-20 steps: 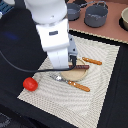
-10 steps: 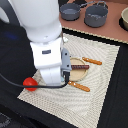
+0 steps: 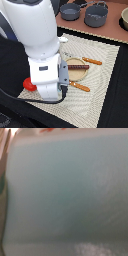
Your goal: Interact with the objects in diverse but meaningful ways.
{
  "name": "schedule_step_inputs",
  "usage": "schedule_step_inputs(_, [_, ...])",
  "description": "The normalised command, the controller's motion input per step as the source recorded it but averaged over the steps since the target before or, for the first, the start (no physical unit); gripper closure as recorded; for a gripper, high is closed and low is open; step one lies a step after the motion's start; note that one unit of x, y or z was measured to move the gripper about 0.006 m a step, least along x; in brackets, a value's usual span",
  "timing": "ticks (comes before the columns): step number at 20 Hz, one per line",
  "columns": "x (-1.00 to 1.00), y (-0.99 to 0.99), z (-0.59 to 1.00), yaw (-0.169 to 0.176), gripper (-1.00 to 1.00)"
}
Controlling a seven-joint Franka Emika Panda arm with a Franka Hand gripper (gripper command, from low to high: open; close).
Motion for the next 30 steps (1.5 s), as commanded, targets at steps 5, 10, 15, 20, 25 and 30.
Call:
schedule_step_inputs(5, [0.43, -0.15, -0.02, 0.0, 1.0])
schedule_step_inputs(10, [0.33, -0.08, 0.03, 0.0, 1.0])
schedule_step_inputs(15, [0.25, -0.09, 0.08, 0.0, 1.0])
schedule_step_inputs(20, [0.24, -0.08, 0.12, 0.0, -1.0])
schedule_step_inputs(25, [0.25, -0.08, 0.11, 0.0, -1.0])
schedule_step_inputs(30, [0.29, -0.04, 0.2, 0.0, -1.0])
